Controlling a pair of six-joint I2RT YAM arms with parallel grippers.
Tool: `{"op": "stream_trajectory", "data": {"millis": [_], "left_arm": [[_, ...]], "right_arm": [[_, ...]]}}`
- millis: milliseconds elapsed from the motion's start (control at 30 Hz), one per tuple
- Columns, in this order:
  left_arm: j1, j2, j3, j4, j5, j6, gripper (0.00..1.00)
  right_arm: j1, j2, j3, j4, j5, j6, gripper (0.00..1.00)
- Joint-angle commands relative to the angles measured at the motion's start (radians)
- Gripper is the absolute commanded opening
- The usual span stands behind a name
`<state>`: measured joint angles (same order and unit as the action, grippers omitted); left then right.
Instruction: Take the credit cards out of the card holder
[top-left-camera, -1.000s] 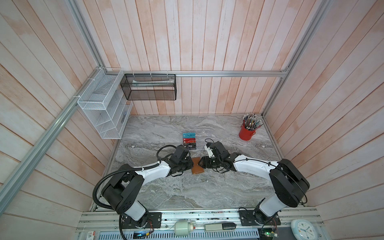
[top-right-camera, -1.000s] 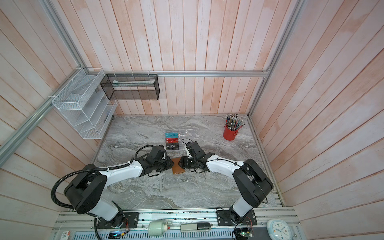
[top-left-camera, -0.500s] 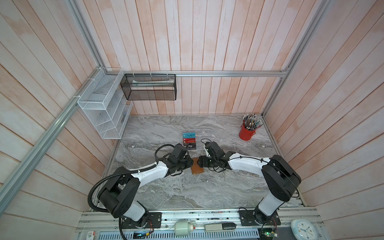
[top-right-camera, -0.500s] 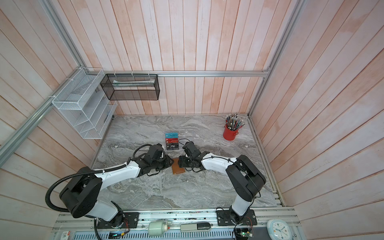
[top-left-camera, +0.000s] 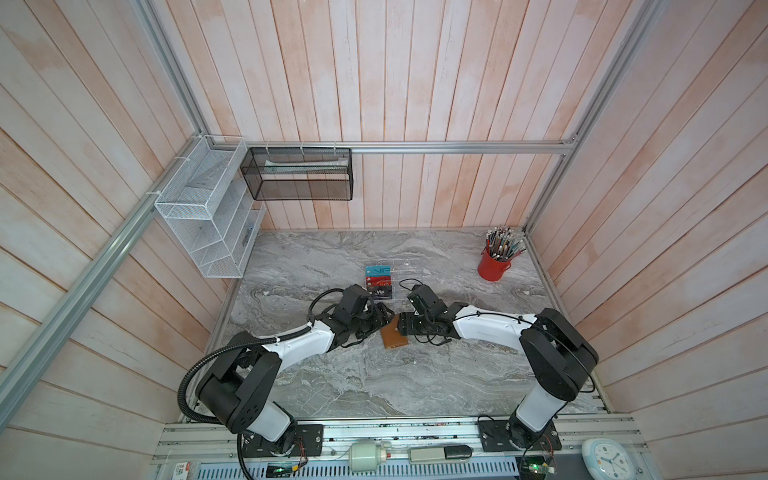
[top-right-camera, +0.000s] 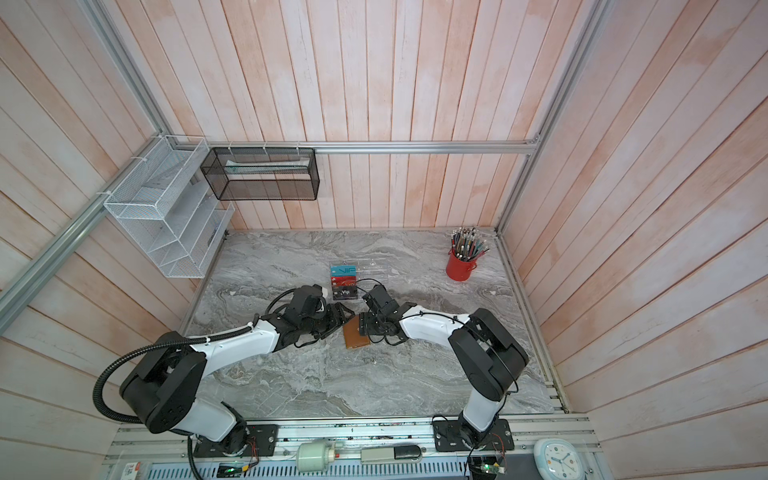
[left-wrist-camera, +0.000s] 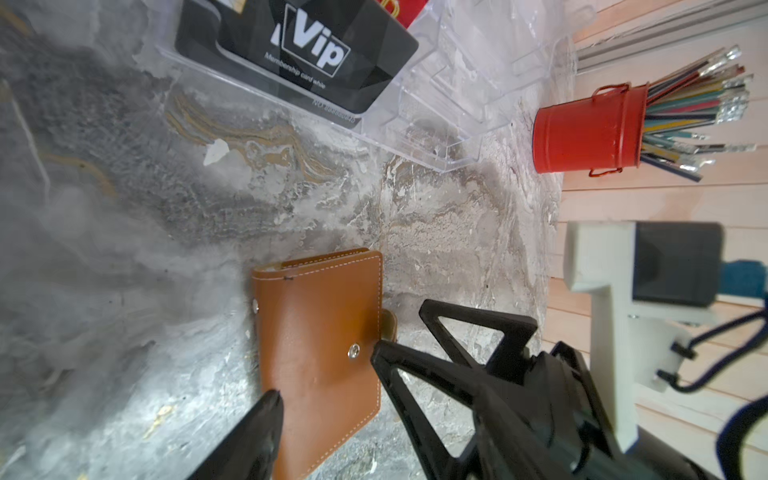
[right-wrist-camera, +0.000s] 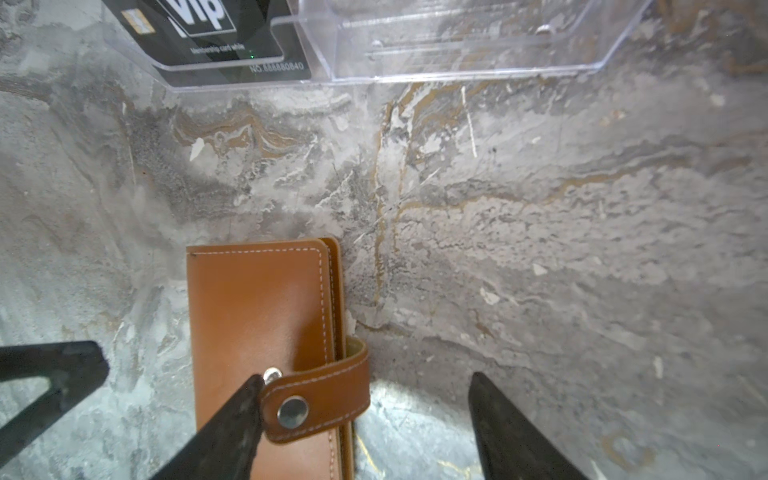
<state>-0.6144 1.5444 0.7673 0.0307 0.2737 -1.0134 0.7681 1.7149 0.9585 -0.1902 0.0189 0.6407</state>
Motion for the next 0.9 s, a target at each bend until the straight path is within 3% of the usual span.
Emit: {"op": "stream_trajectory", "data": {"millis": [0, 33, 133, 500, 767, 800, 833, 867], "left_arm": [[0.005, 0.037, 0.016, 0.049, 0.038, -0.030, 0.77], [0.004, 0.044, 0.019, 0.055, 0.043, -0.036, 0.82], [0.004, 0.069, 0.029, 0.069, 0.058, -0.052, 0.83], [0.002, 0.118, 0.039, 0.105, 0.077, -0.084, 0.85], [0.001, 0.109, 0.077, 0.098, 0.103, -0.099, 0.86], [0.001, 0.103, 0.082, 0.094, 0.104, -0.100, 0.87], [0.001, 0.099, 0.087, 0.093, 0.106, -0.101, 0.98], [0.001, 0.099, 0.091, 0.093, 0.108, -0.102, 0.99]], "right_arm": [[0.007, -0.017, -0.002, -0.037, 0.049, 0.005, 0.78], [0.005, -0.020, -0.005, -0.038, 0.053, 0.005, 0.78], [-0.003, -0.036, -0.015, -0.039, 0.056, 0.005, 0.78], [-0.059, -0.107, -0.081, -0.027, 0.055, -0.001, 0.75], [-0.094, -0.068, -0.074, -0.021, -0.002, -0.006, 0.70], [-0.100, -0.070, -0.076, -0.017, -0.005, -0.006, 0.69], [-0.105, -0.072, -0.080, -0.009, -0.003, -0.004, 0.69], [-0.109, -0.073, -0.082, -0.004, -0.004, -0.004, 0.67]]}}
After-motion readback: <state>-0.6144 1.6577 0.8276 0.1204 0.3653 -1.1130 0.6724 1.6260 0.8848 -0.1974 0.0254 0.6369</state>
